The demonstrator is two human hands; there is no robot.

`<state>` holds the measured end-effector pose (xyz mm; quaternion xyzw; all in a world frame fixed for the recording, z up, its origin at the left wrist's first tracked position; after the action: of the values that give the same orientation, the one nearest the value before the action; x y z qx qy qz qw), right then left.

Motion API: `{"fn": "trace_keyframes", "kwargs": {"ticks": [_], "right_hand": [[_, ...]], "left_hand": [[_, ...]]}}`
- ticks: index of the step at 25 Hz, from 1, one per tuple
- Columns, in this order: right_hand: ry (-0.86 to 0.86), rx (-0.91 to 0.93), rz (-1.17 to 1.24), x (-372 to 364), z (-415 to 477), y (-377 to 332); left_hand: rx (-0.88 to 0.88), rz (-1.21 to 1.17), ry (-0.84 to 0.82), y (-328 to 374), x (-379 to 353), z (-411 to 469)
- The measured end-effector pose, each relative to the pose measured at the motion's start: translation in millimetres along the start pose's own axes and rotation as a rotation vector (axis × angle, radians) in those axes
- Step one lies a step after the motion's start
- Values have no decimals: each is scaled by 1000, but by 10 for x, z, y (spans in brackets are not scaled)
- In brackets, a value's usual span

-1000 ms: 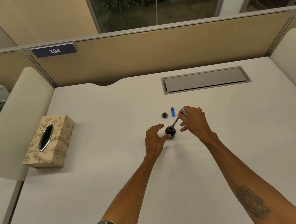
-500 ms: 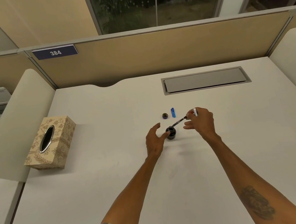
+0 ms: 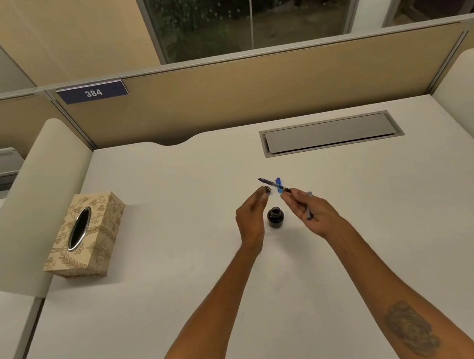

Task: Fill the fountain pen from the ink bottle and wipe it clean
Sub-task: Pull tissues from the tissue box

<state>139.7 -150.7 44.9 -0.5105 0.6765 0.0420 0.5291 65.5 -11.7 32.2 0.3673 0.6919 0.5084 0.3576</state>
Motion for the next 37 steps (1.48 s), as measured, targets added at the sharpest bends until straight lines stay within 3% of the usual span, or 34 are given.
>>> {"fn": "trace_keyframes", "kwargs": {"ticks": [9,18,23,29,37], "right_hand": [[-102,-62,-99,-318,128,343],[-150,-79,-302,-629,291,454],[-202,-94,-240,-884,465,633],[-260,-169,-341,-1178,685,999],[-270,-206,-665,-1630,979,1603]], "left_hand": [[-67,-234,89,294,130,56],[-135,-99,321,449,846,76],[-123,-80,343,395,1222,-17],[-106,9,382,362,1643,-182],[-80,68,490,333,2350,-399]]}}
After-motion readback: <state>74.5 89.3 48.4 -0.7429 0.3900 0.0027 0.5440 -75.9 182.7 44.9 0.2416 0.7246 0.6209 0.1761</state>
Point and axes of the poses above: each hand's wrist, its own z-axis towards the middle knuckle, its own x-axis out of the back of the hand, y = z × x, the point moved 5 cm from there along z, towards the middle knuckle, and after that the axes turned 13 degrees about -y, right-handed, at the moved point
